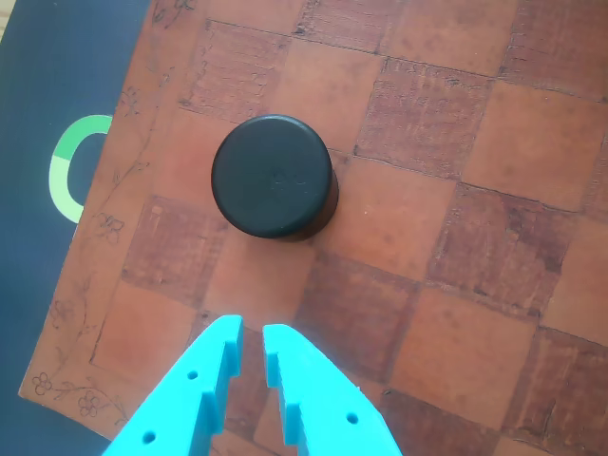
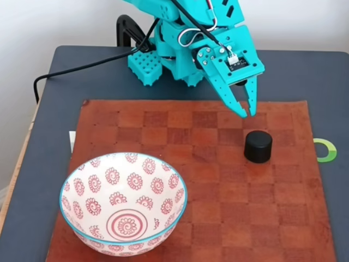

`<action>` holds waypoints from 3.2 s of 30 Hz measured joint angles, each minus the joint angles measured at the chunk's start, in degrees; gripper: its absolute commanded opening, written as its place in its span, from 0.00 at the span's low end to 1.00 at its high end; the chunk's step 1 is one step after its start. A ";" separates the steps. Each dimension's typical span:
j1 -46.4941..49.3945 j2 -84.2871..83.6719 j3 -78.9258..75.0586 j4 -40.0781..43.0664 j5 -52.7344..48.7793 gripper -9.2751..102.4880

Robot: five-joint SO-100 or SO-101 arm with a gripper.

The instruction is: Grasp a black cylinder and put it in the bin.

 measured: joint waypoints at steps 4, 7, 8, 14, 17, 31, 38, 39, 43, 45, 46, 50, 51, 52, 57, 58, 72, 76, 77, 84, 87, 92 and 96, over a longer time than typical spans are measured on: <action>-0.44 0.09 0.00 0.00 0.00 0.09; -0.70 0.09 0.00 0.00 0.00 0.09; -0.70 0.09 0.00 0.00 0.00 0.09; -0.70 0.09 0.00 0.00 0.00 0.08; -0.70 0.09 0.00 0.00 0.00 0.08; -0.79 0.09 -6.24 1.05 -0.18 0.08; -0.70 0.09 -13.01 9.14 -0.18 0.08; -0.70 0.09 -13.80 9.58 -0.44 0.08; -0.62 0.09 -16.17 9.93 -1.32 0.08; -0.53 0.09 -17.40 10.02 -1.76 0.08; -0.53 0.09 -17.84 10.02 -1.85 0.08; -0.53 -2.46 -21.36 10.02 -2.11 0.09; -0.44 -4.31 -22.85 10.02 -2.11 0.09; -0.35 -6.42 -24.61 10.02 -2.11 0.09; -0.53 -20.65 -32.17 10.02 -2.11 0.09; -0.53 -23.38 -33.40 10.02 -2.11 0.08; -2.72 -61.87 -45.97 2.55 -2.11 0.09; -2.90 -67.76 -45.97 -0.97 -1.93 0.12; -2.99 -68.99 -45.97 -1.85 -1.93 0.14; -2.99 -74.88 -46.14 -5.80 -1.76 0.18; -2.99 -77.17 -47.81 -5.80 -1.76 0.22; -2.99 -82.79 -51.86 -5.80 -1.93 0.27; -2.99 -87.36 -55.02 -5.63 -2.29 0.29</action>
